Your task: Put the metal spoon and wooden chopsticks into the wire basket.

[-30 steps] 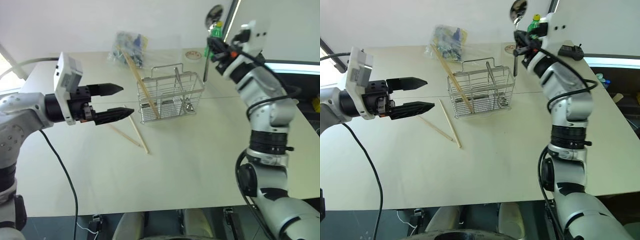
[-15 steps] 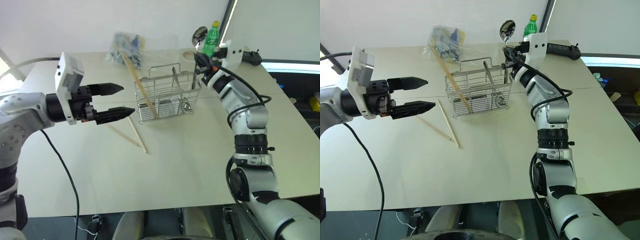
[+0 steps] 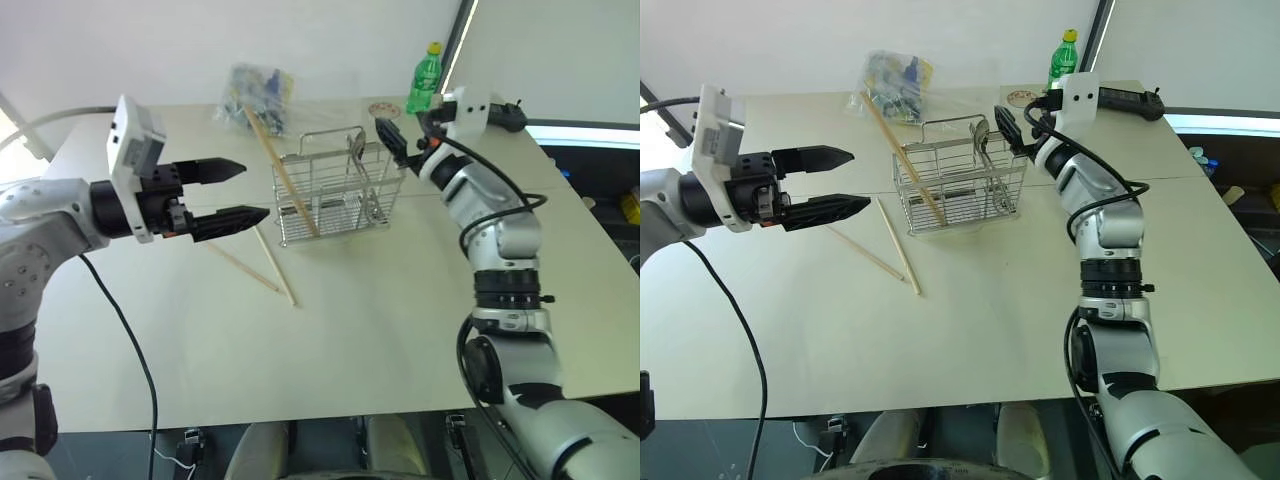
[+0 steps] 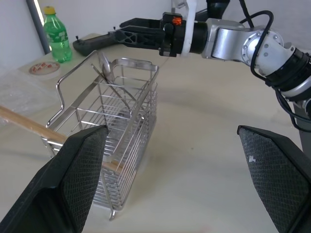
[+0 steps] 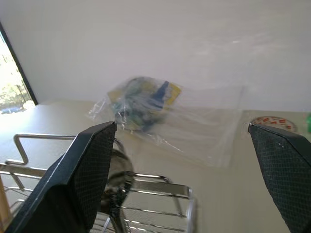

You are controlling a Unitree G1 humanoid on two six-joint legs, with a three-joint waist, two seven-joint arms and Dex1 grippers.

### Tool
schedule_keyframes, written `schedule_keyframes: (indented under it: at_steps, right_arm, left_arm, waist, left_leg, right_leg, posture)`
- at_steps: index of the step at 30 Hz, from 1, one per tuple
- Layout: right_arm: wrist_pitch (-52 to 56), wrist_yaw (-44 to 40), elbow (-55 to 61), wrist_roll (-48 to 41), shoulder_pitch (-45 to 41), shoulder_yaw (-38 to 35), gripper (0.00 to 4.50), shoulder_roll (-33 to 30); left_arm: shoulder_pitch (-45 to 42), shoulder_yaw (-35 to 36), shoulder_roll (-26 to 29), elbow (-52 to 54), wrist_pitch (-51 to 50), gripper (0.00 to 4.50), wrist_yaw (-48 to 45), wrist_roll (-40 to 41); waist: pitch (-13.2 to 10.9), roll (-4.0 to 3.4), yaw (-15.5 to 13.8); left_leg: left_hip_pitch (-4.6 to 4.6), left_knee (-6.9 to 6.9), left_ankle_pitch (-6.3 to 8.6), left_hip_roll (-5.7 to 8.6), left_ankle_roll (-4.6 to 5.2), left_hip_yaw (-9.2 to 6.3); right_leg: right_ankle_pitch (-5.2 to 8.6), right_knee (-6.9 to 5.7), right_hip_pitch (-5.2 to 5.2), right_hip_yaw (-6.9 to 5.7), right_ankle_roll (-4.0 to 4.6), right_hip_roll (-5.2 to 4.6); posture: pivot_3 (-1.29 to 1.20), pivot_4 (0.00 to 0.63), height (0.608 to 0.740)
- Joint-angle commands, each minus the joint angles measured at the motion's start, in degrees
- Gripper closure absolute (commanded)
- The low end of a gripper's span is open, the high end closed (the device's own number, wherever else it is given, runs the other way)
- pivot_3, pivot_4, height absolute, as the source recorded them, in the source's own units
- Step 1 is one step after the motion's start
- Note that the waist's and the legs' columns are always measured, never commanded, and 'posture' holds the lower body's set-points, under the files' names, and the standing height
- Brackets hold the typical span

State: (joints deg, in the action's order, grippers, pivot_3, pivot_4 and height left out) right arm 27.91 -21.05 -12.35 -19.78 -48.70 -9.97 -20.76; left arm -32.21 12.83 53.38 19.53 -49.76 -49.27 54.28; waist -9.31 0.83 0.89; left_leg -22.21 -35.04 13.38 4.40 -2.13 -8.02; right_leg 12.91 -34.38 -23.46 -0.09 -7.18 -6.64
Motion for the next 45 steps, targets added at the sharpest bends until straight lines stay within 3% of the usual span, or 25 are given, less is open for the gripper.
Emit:
schedule_keyframes:
  at_steps: [1,5,9,15,20,22,26,31,39,45]
  right_arm:
    - [3.2,-5.3,5.8,-2.7,-4.5,-2.2,0.04,-6.9]
    - [10.6,-14.6,11.3,-8.0,-5.9,-1.6,0.04,-15.5]
    - [23.2,-32.2,24.8,-18.9,-1.1,0.9,0.04,-30.4]
    - [26.6,-40.7,35.8,-23.5,7.3,3.3,0.04,-39.8]
    - [27.2,-39.2,36.3,-23.5,7.6,5.0,0.04,-38.6]
    - [27.6,-37.4,35.7,-22.9,6.8,6.2,0.04,-37.3]
    - [28.1,-34.7,35.1,-22.0,5.8,8.0,0.04,-34.8]
    - [28.7,-32.5,34.8,-21.6,5.4,9.0,0.04,-32.5]
    - [30.0,-29.6,35.4,-21.8,5.6,8.8,0.04,-30.9]
    - [31.9,-26.5,36.4,-22.6,5.6,7.6,0.04,-29.4]
  left_arm:
    - [-1.8,2.4,0.4,-0.8,0.3,0.0,0.7,0.1]
    - [-2.4,5.1,0.9,-2.0,-1.3,0.0,2.9,1.6]
    - [-1.1,10.9,2.3,-4.5,-4.1,0.0,7.7,2.1]
    - [-0.6,12.6,1.5,-9.6,-10.0,0.0,21.6,-2.2]
    - [-5.1,12.1,-3.4,-12.5,-21.3,0.0,36.6,-3.8]
    - [-9.7,14.2,-9.4,-14.4,-28.7,0.0,45.8,-5.7]
    - [-20.8,23.7,-26.9,-16.5,-37.0,0.0,67.0,-17.0]
    - [-28.1,29.0,-39.4,-17.9,-37.8,0.0,80.6,-30.5]
    - [-31.0,32.4,-44.1,-27.8,-29.2,0.0,86.8,-40.1]
    - [-32.4,29.4,-42.4,-46.6,-16.8,0.0,84.6,-42.1]
  waist:
    - [0.0,-0.04,0.1]
    - [-0.1,-0.07,0.3]
    - [-0.1,-0.06,0.1]
    - [-0.1,0.03,-0.1]
    - [-0.1,0.18,-0.5]
    - [-0.1,0.3,-0.7]
    - [-0.1,0.54,-1.7]
    - [-0.1,0.69,-1.6]
    - [-0.1,0.7,-1.7]
    - [-0.1,0.75,-1.7]
  left_leg:
    - [0.0,0.0,0.0,0.0,0.0,0.01]
    - [-0.01,0.03,0.01,-0.01,0.02,0.03]
    - [-0.03,0.03,0.07,-0.14,0.11,0.04]
    - [0.03,-0.1,0.15,-0.17,0.23,0.12]
    - [0.03,-0.15,0.13,-0.13,0.21,0.14]
    - [0.0,-0.14,0.13,-0.11,0.19,0.09]
    - [-0.06,-0.19,0.08,-0.04,0.12,0.07]
    - [-0.13,-0.19,-0.04,0.04,-0.13,0.11]
    - [-0.11,-0.19,-0.04,0.07,-0.22,0.14]
    - [-0.11,-0.22,-0.06,0.13,-0.25,0.14]
  right_leg:
    - [0.0,0.0,0.0,0.0,0.0,0.0]
    - [0.0,0.02,-0.01,-0.01,-0.01,0.02]
    - [0.01,0.08,-0.01,-0.02,-0.02,0.05]
    - [0.1,0.14,0.12,-0.05,-0.14,-0.01]
    - [0.12,0.1,0.12,-0.05,-0.19,-0.09]
    - [0.01,0.1,0.12,-0.07,-0.05,-0.09]
    - [-0.13,0.14,0.1,-0.06,-0.27,-0.11]
    - [-0.24,0.17,0.05,-0.06,-0.33,-0.13]
    - [-0.27,0.14,0.02,-0.06,-0.3,-0.08]
    - [-0.31,0.15,0.04,-0.07,-0.34,-0.1]
  posture:
    - [0.0,0.15,0.713]
    - [0.0,0.15,0.713]
    - [0.0,0.15,0.713]
    - [0.0,0.15,0.713]
    - [0.0,0.15,0.713]
    - [0.0,0.15,0.713]
    - [0.0,0.15,0.713]
    - [0.0,0.15,0.713]
    - [0.0,0.15,0.713]
    - [0.0,0.15,0.713]
